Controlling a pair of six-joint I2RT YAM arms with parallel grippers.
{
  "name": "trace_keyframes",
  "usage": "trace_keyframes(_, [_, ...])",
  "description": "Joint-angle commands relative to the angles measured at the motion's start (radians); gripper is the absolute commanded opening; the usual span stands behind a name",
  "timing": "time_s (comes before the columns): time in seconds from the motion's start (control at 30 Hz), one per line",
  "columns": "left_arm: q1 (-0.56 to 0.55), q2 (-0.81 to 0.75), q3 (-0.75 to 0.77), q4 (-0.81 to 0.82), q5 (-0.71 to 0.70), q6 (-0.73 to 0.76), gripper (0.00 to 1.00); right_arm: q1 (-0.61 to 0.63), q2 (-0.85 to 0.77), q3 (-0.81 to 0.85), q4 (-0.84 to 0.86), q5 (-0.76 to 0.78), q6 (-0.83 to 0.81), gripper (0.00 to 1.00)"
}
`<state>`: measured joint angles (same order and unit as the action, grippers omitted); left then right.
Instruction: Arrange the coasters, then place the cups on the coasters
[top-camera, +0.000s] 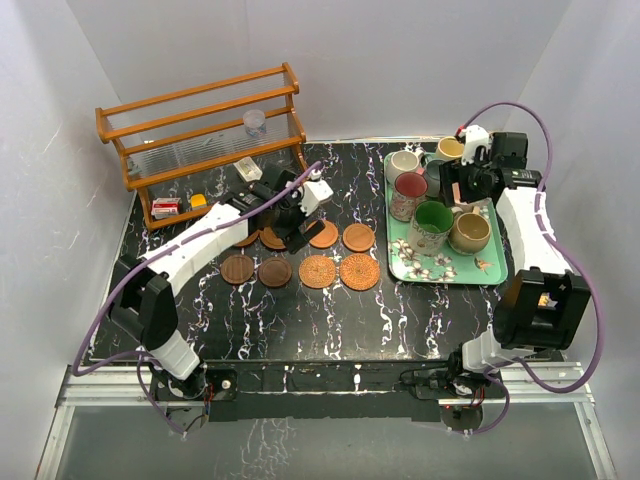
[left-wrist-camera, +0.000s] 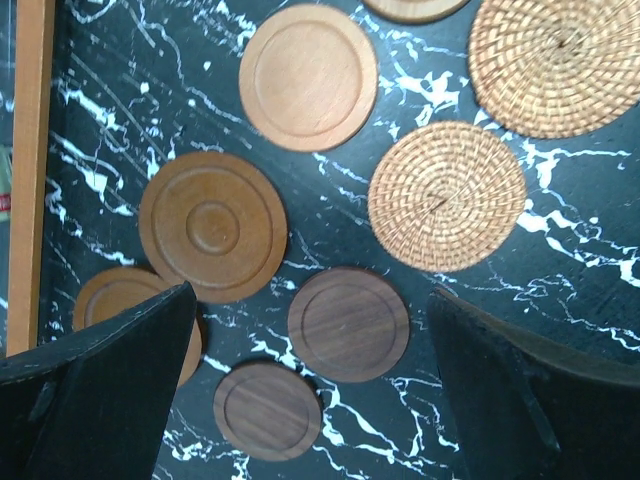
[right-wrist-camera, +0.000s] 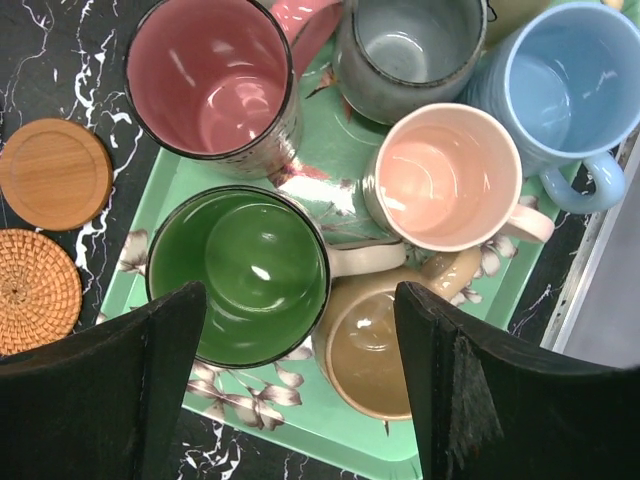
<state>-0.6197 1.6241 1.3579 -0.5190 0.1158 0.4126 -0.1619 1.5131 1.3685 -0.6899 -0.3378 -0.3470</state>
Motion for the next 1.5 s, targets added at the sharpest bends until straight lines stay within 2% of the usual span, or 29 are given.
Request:
trace_keyframes(0.0, [0.044,-0.066,0.035,-0.085,0.010,-0.024,0.99,0.031,0.007,0.063,0.005,0.039,-0.001,0.73])
trace_keyframes(0.27, [0.125,-0.049,0.071,-0.136,0.072,-0.058,0.99,0.072,0.030,0.095,-0.028,0.126,-0.042,0.70])
trace_keyframes(0.5, [0.224,-0.025,0.078,-0.134,0.158,-0.089,0.99,0.073,-0.004,0.021,-0.036,0.222,-0.085,0.69])
trace_keyframes(0.7, [0.252,0.030,0.090,-0.132,0.210,-0.085,0.97,0.076,-0.006,-0.026,0.015,0.222,-0.057,0.69])
trace_keyframes(0.97, [0.252,0.065,0.117,-0.154,0.249,-0.081,0.96,0.082,0.076,0.008,-0.051,0.214,-0.046,0.55])
trace_keyframes(1.47, [0.252,0.043,0.089,-0.136,0.258,-0.073,0.96,0.086,0.138,-0.002,-0.029,0.250,0.022,0.35])
